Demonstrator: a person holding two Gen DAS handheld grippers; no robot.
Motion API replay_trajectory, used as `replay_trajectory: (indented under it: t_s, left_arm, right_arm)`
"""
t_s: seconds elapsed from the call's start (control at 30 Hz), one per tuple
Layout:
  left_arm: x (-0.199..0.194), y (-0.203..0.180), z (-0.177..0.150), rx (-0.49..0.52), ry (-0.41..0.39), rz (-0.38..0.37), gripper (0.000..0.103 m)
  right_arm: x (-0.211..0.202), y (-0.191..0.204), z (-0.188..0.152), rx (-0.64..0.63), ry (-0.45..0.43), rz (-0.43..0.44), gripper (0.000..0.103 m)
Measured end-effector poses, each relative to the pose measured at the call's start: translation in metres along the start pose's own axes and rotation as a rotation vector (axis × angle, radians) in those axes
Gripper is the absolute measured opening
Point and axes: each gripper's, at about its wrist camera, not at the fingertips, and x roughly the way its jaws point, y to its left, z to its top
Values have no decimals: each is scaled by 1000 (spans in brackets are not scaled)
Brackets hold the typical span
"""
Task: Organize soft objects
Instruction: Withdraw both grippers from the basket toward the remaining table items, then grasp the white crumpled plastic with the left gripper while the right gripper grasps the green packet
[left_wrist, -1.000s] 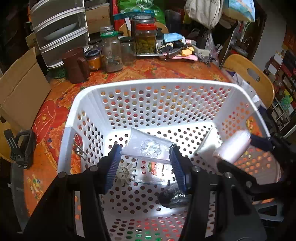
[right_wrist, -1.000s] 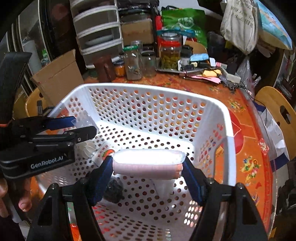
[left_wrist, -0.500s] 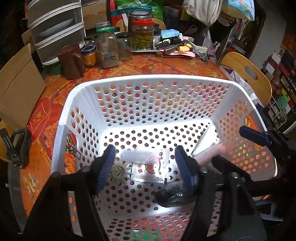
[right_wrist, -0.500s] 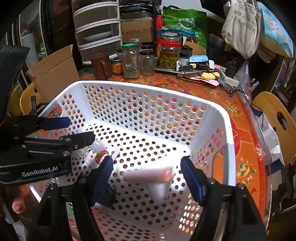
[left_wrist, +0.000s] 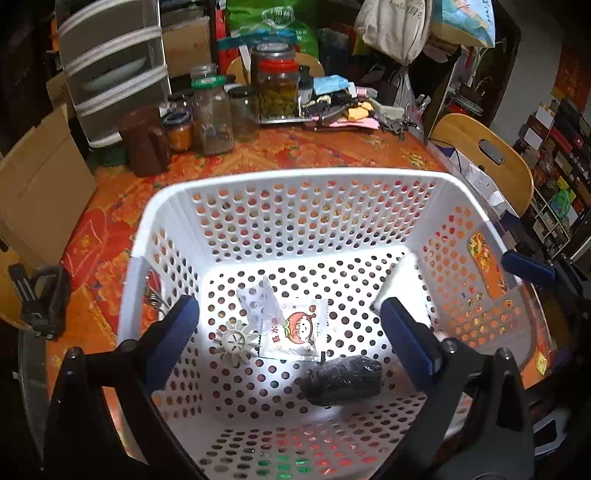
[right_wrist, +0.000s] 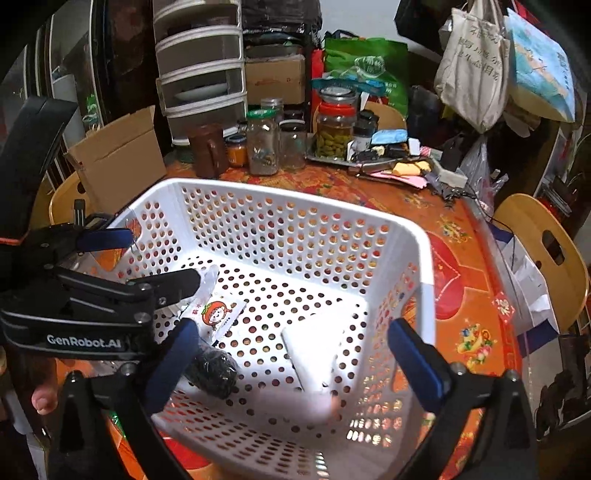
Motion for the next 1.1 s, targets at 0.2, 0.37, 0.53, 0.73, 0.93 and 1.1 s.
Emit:
replay_trajectory:
  t_s: [0.2,0.37,0.53,0.73,0.93,1.1]
  left_arm:
    - [-45,3,-7,6,-91,25,100]
    - [-85,11,-27,0,-154,15,101]
    - [-120,15,-54,12,-188,29,101]
    - [-147,29,-101,-4,-217,21,101]
    - [-120,58,-162,-74,-167,42,101]
    - [-67,79,-188,-126,-61,42,98]
  right_arm:
    - [-25,-1,-8,14,-42,6,103]
    - [-48,6,-21,7,-77,9,103]
    - [-67,14,-35,15,-109,20,103]
    - [-88,23,-61,42,-139,35,103]
    - [-87,37,-113,73,-116,88,103]
    - [-64,45,-149,114,-67,99,103]
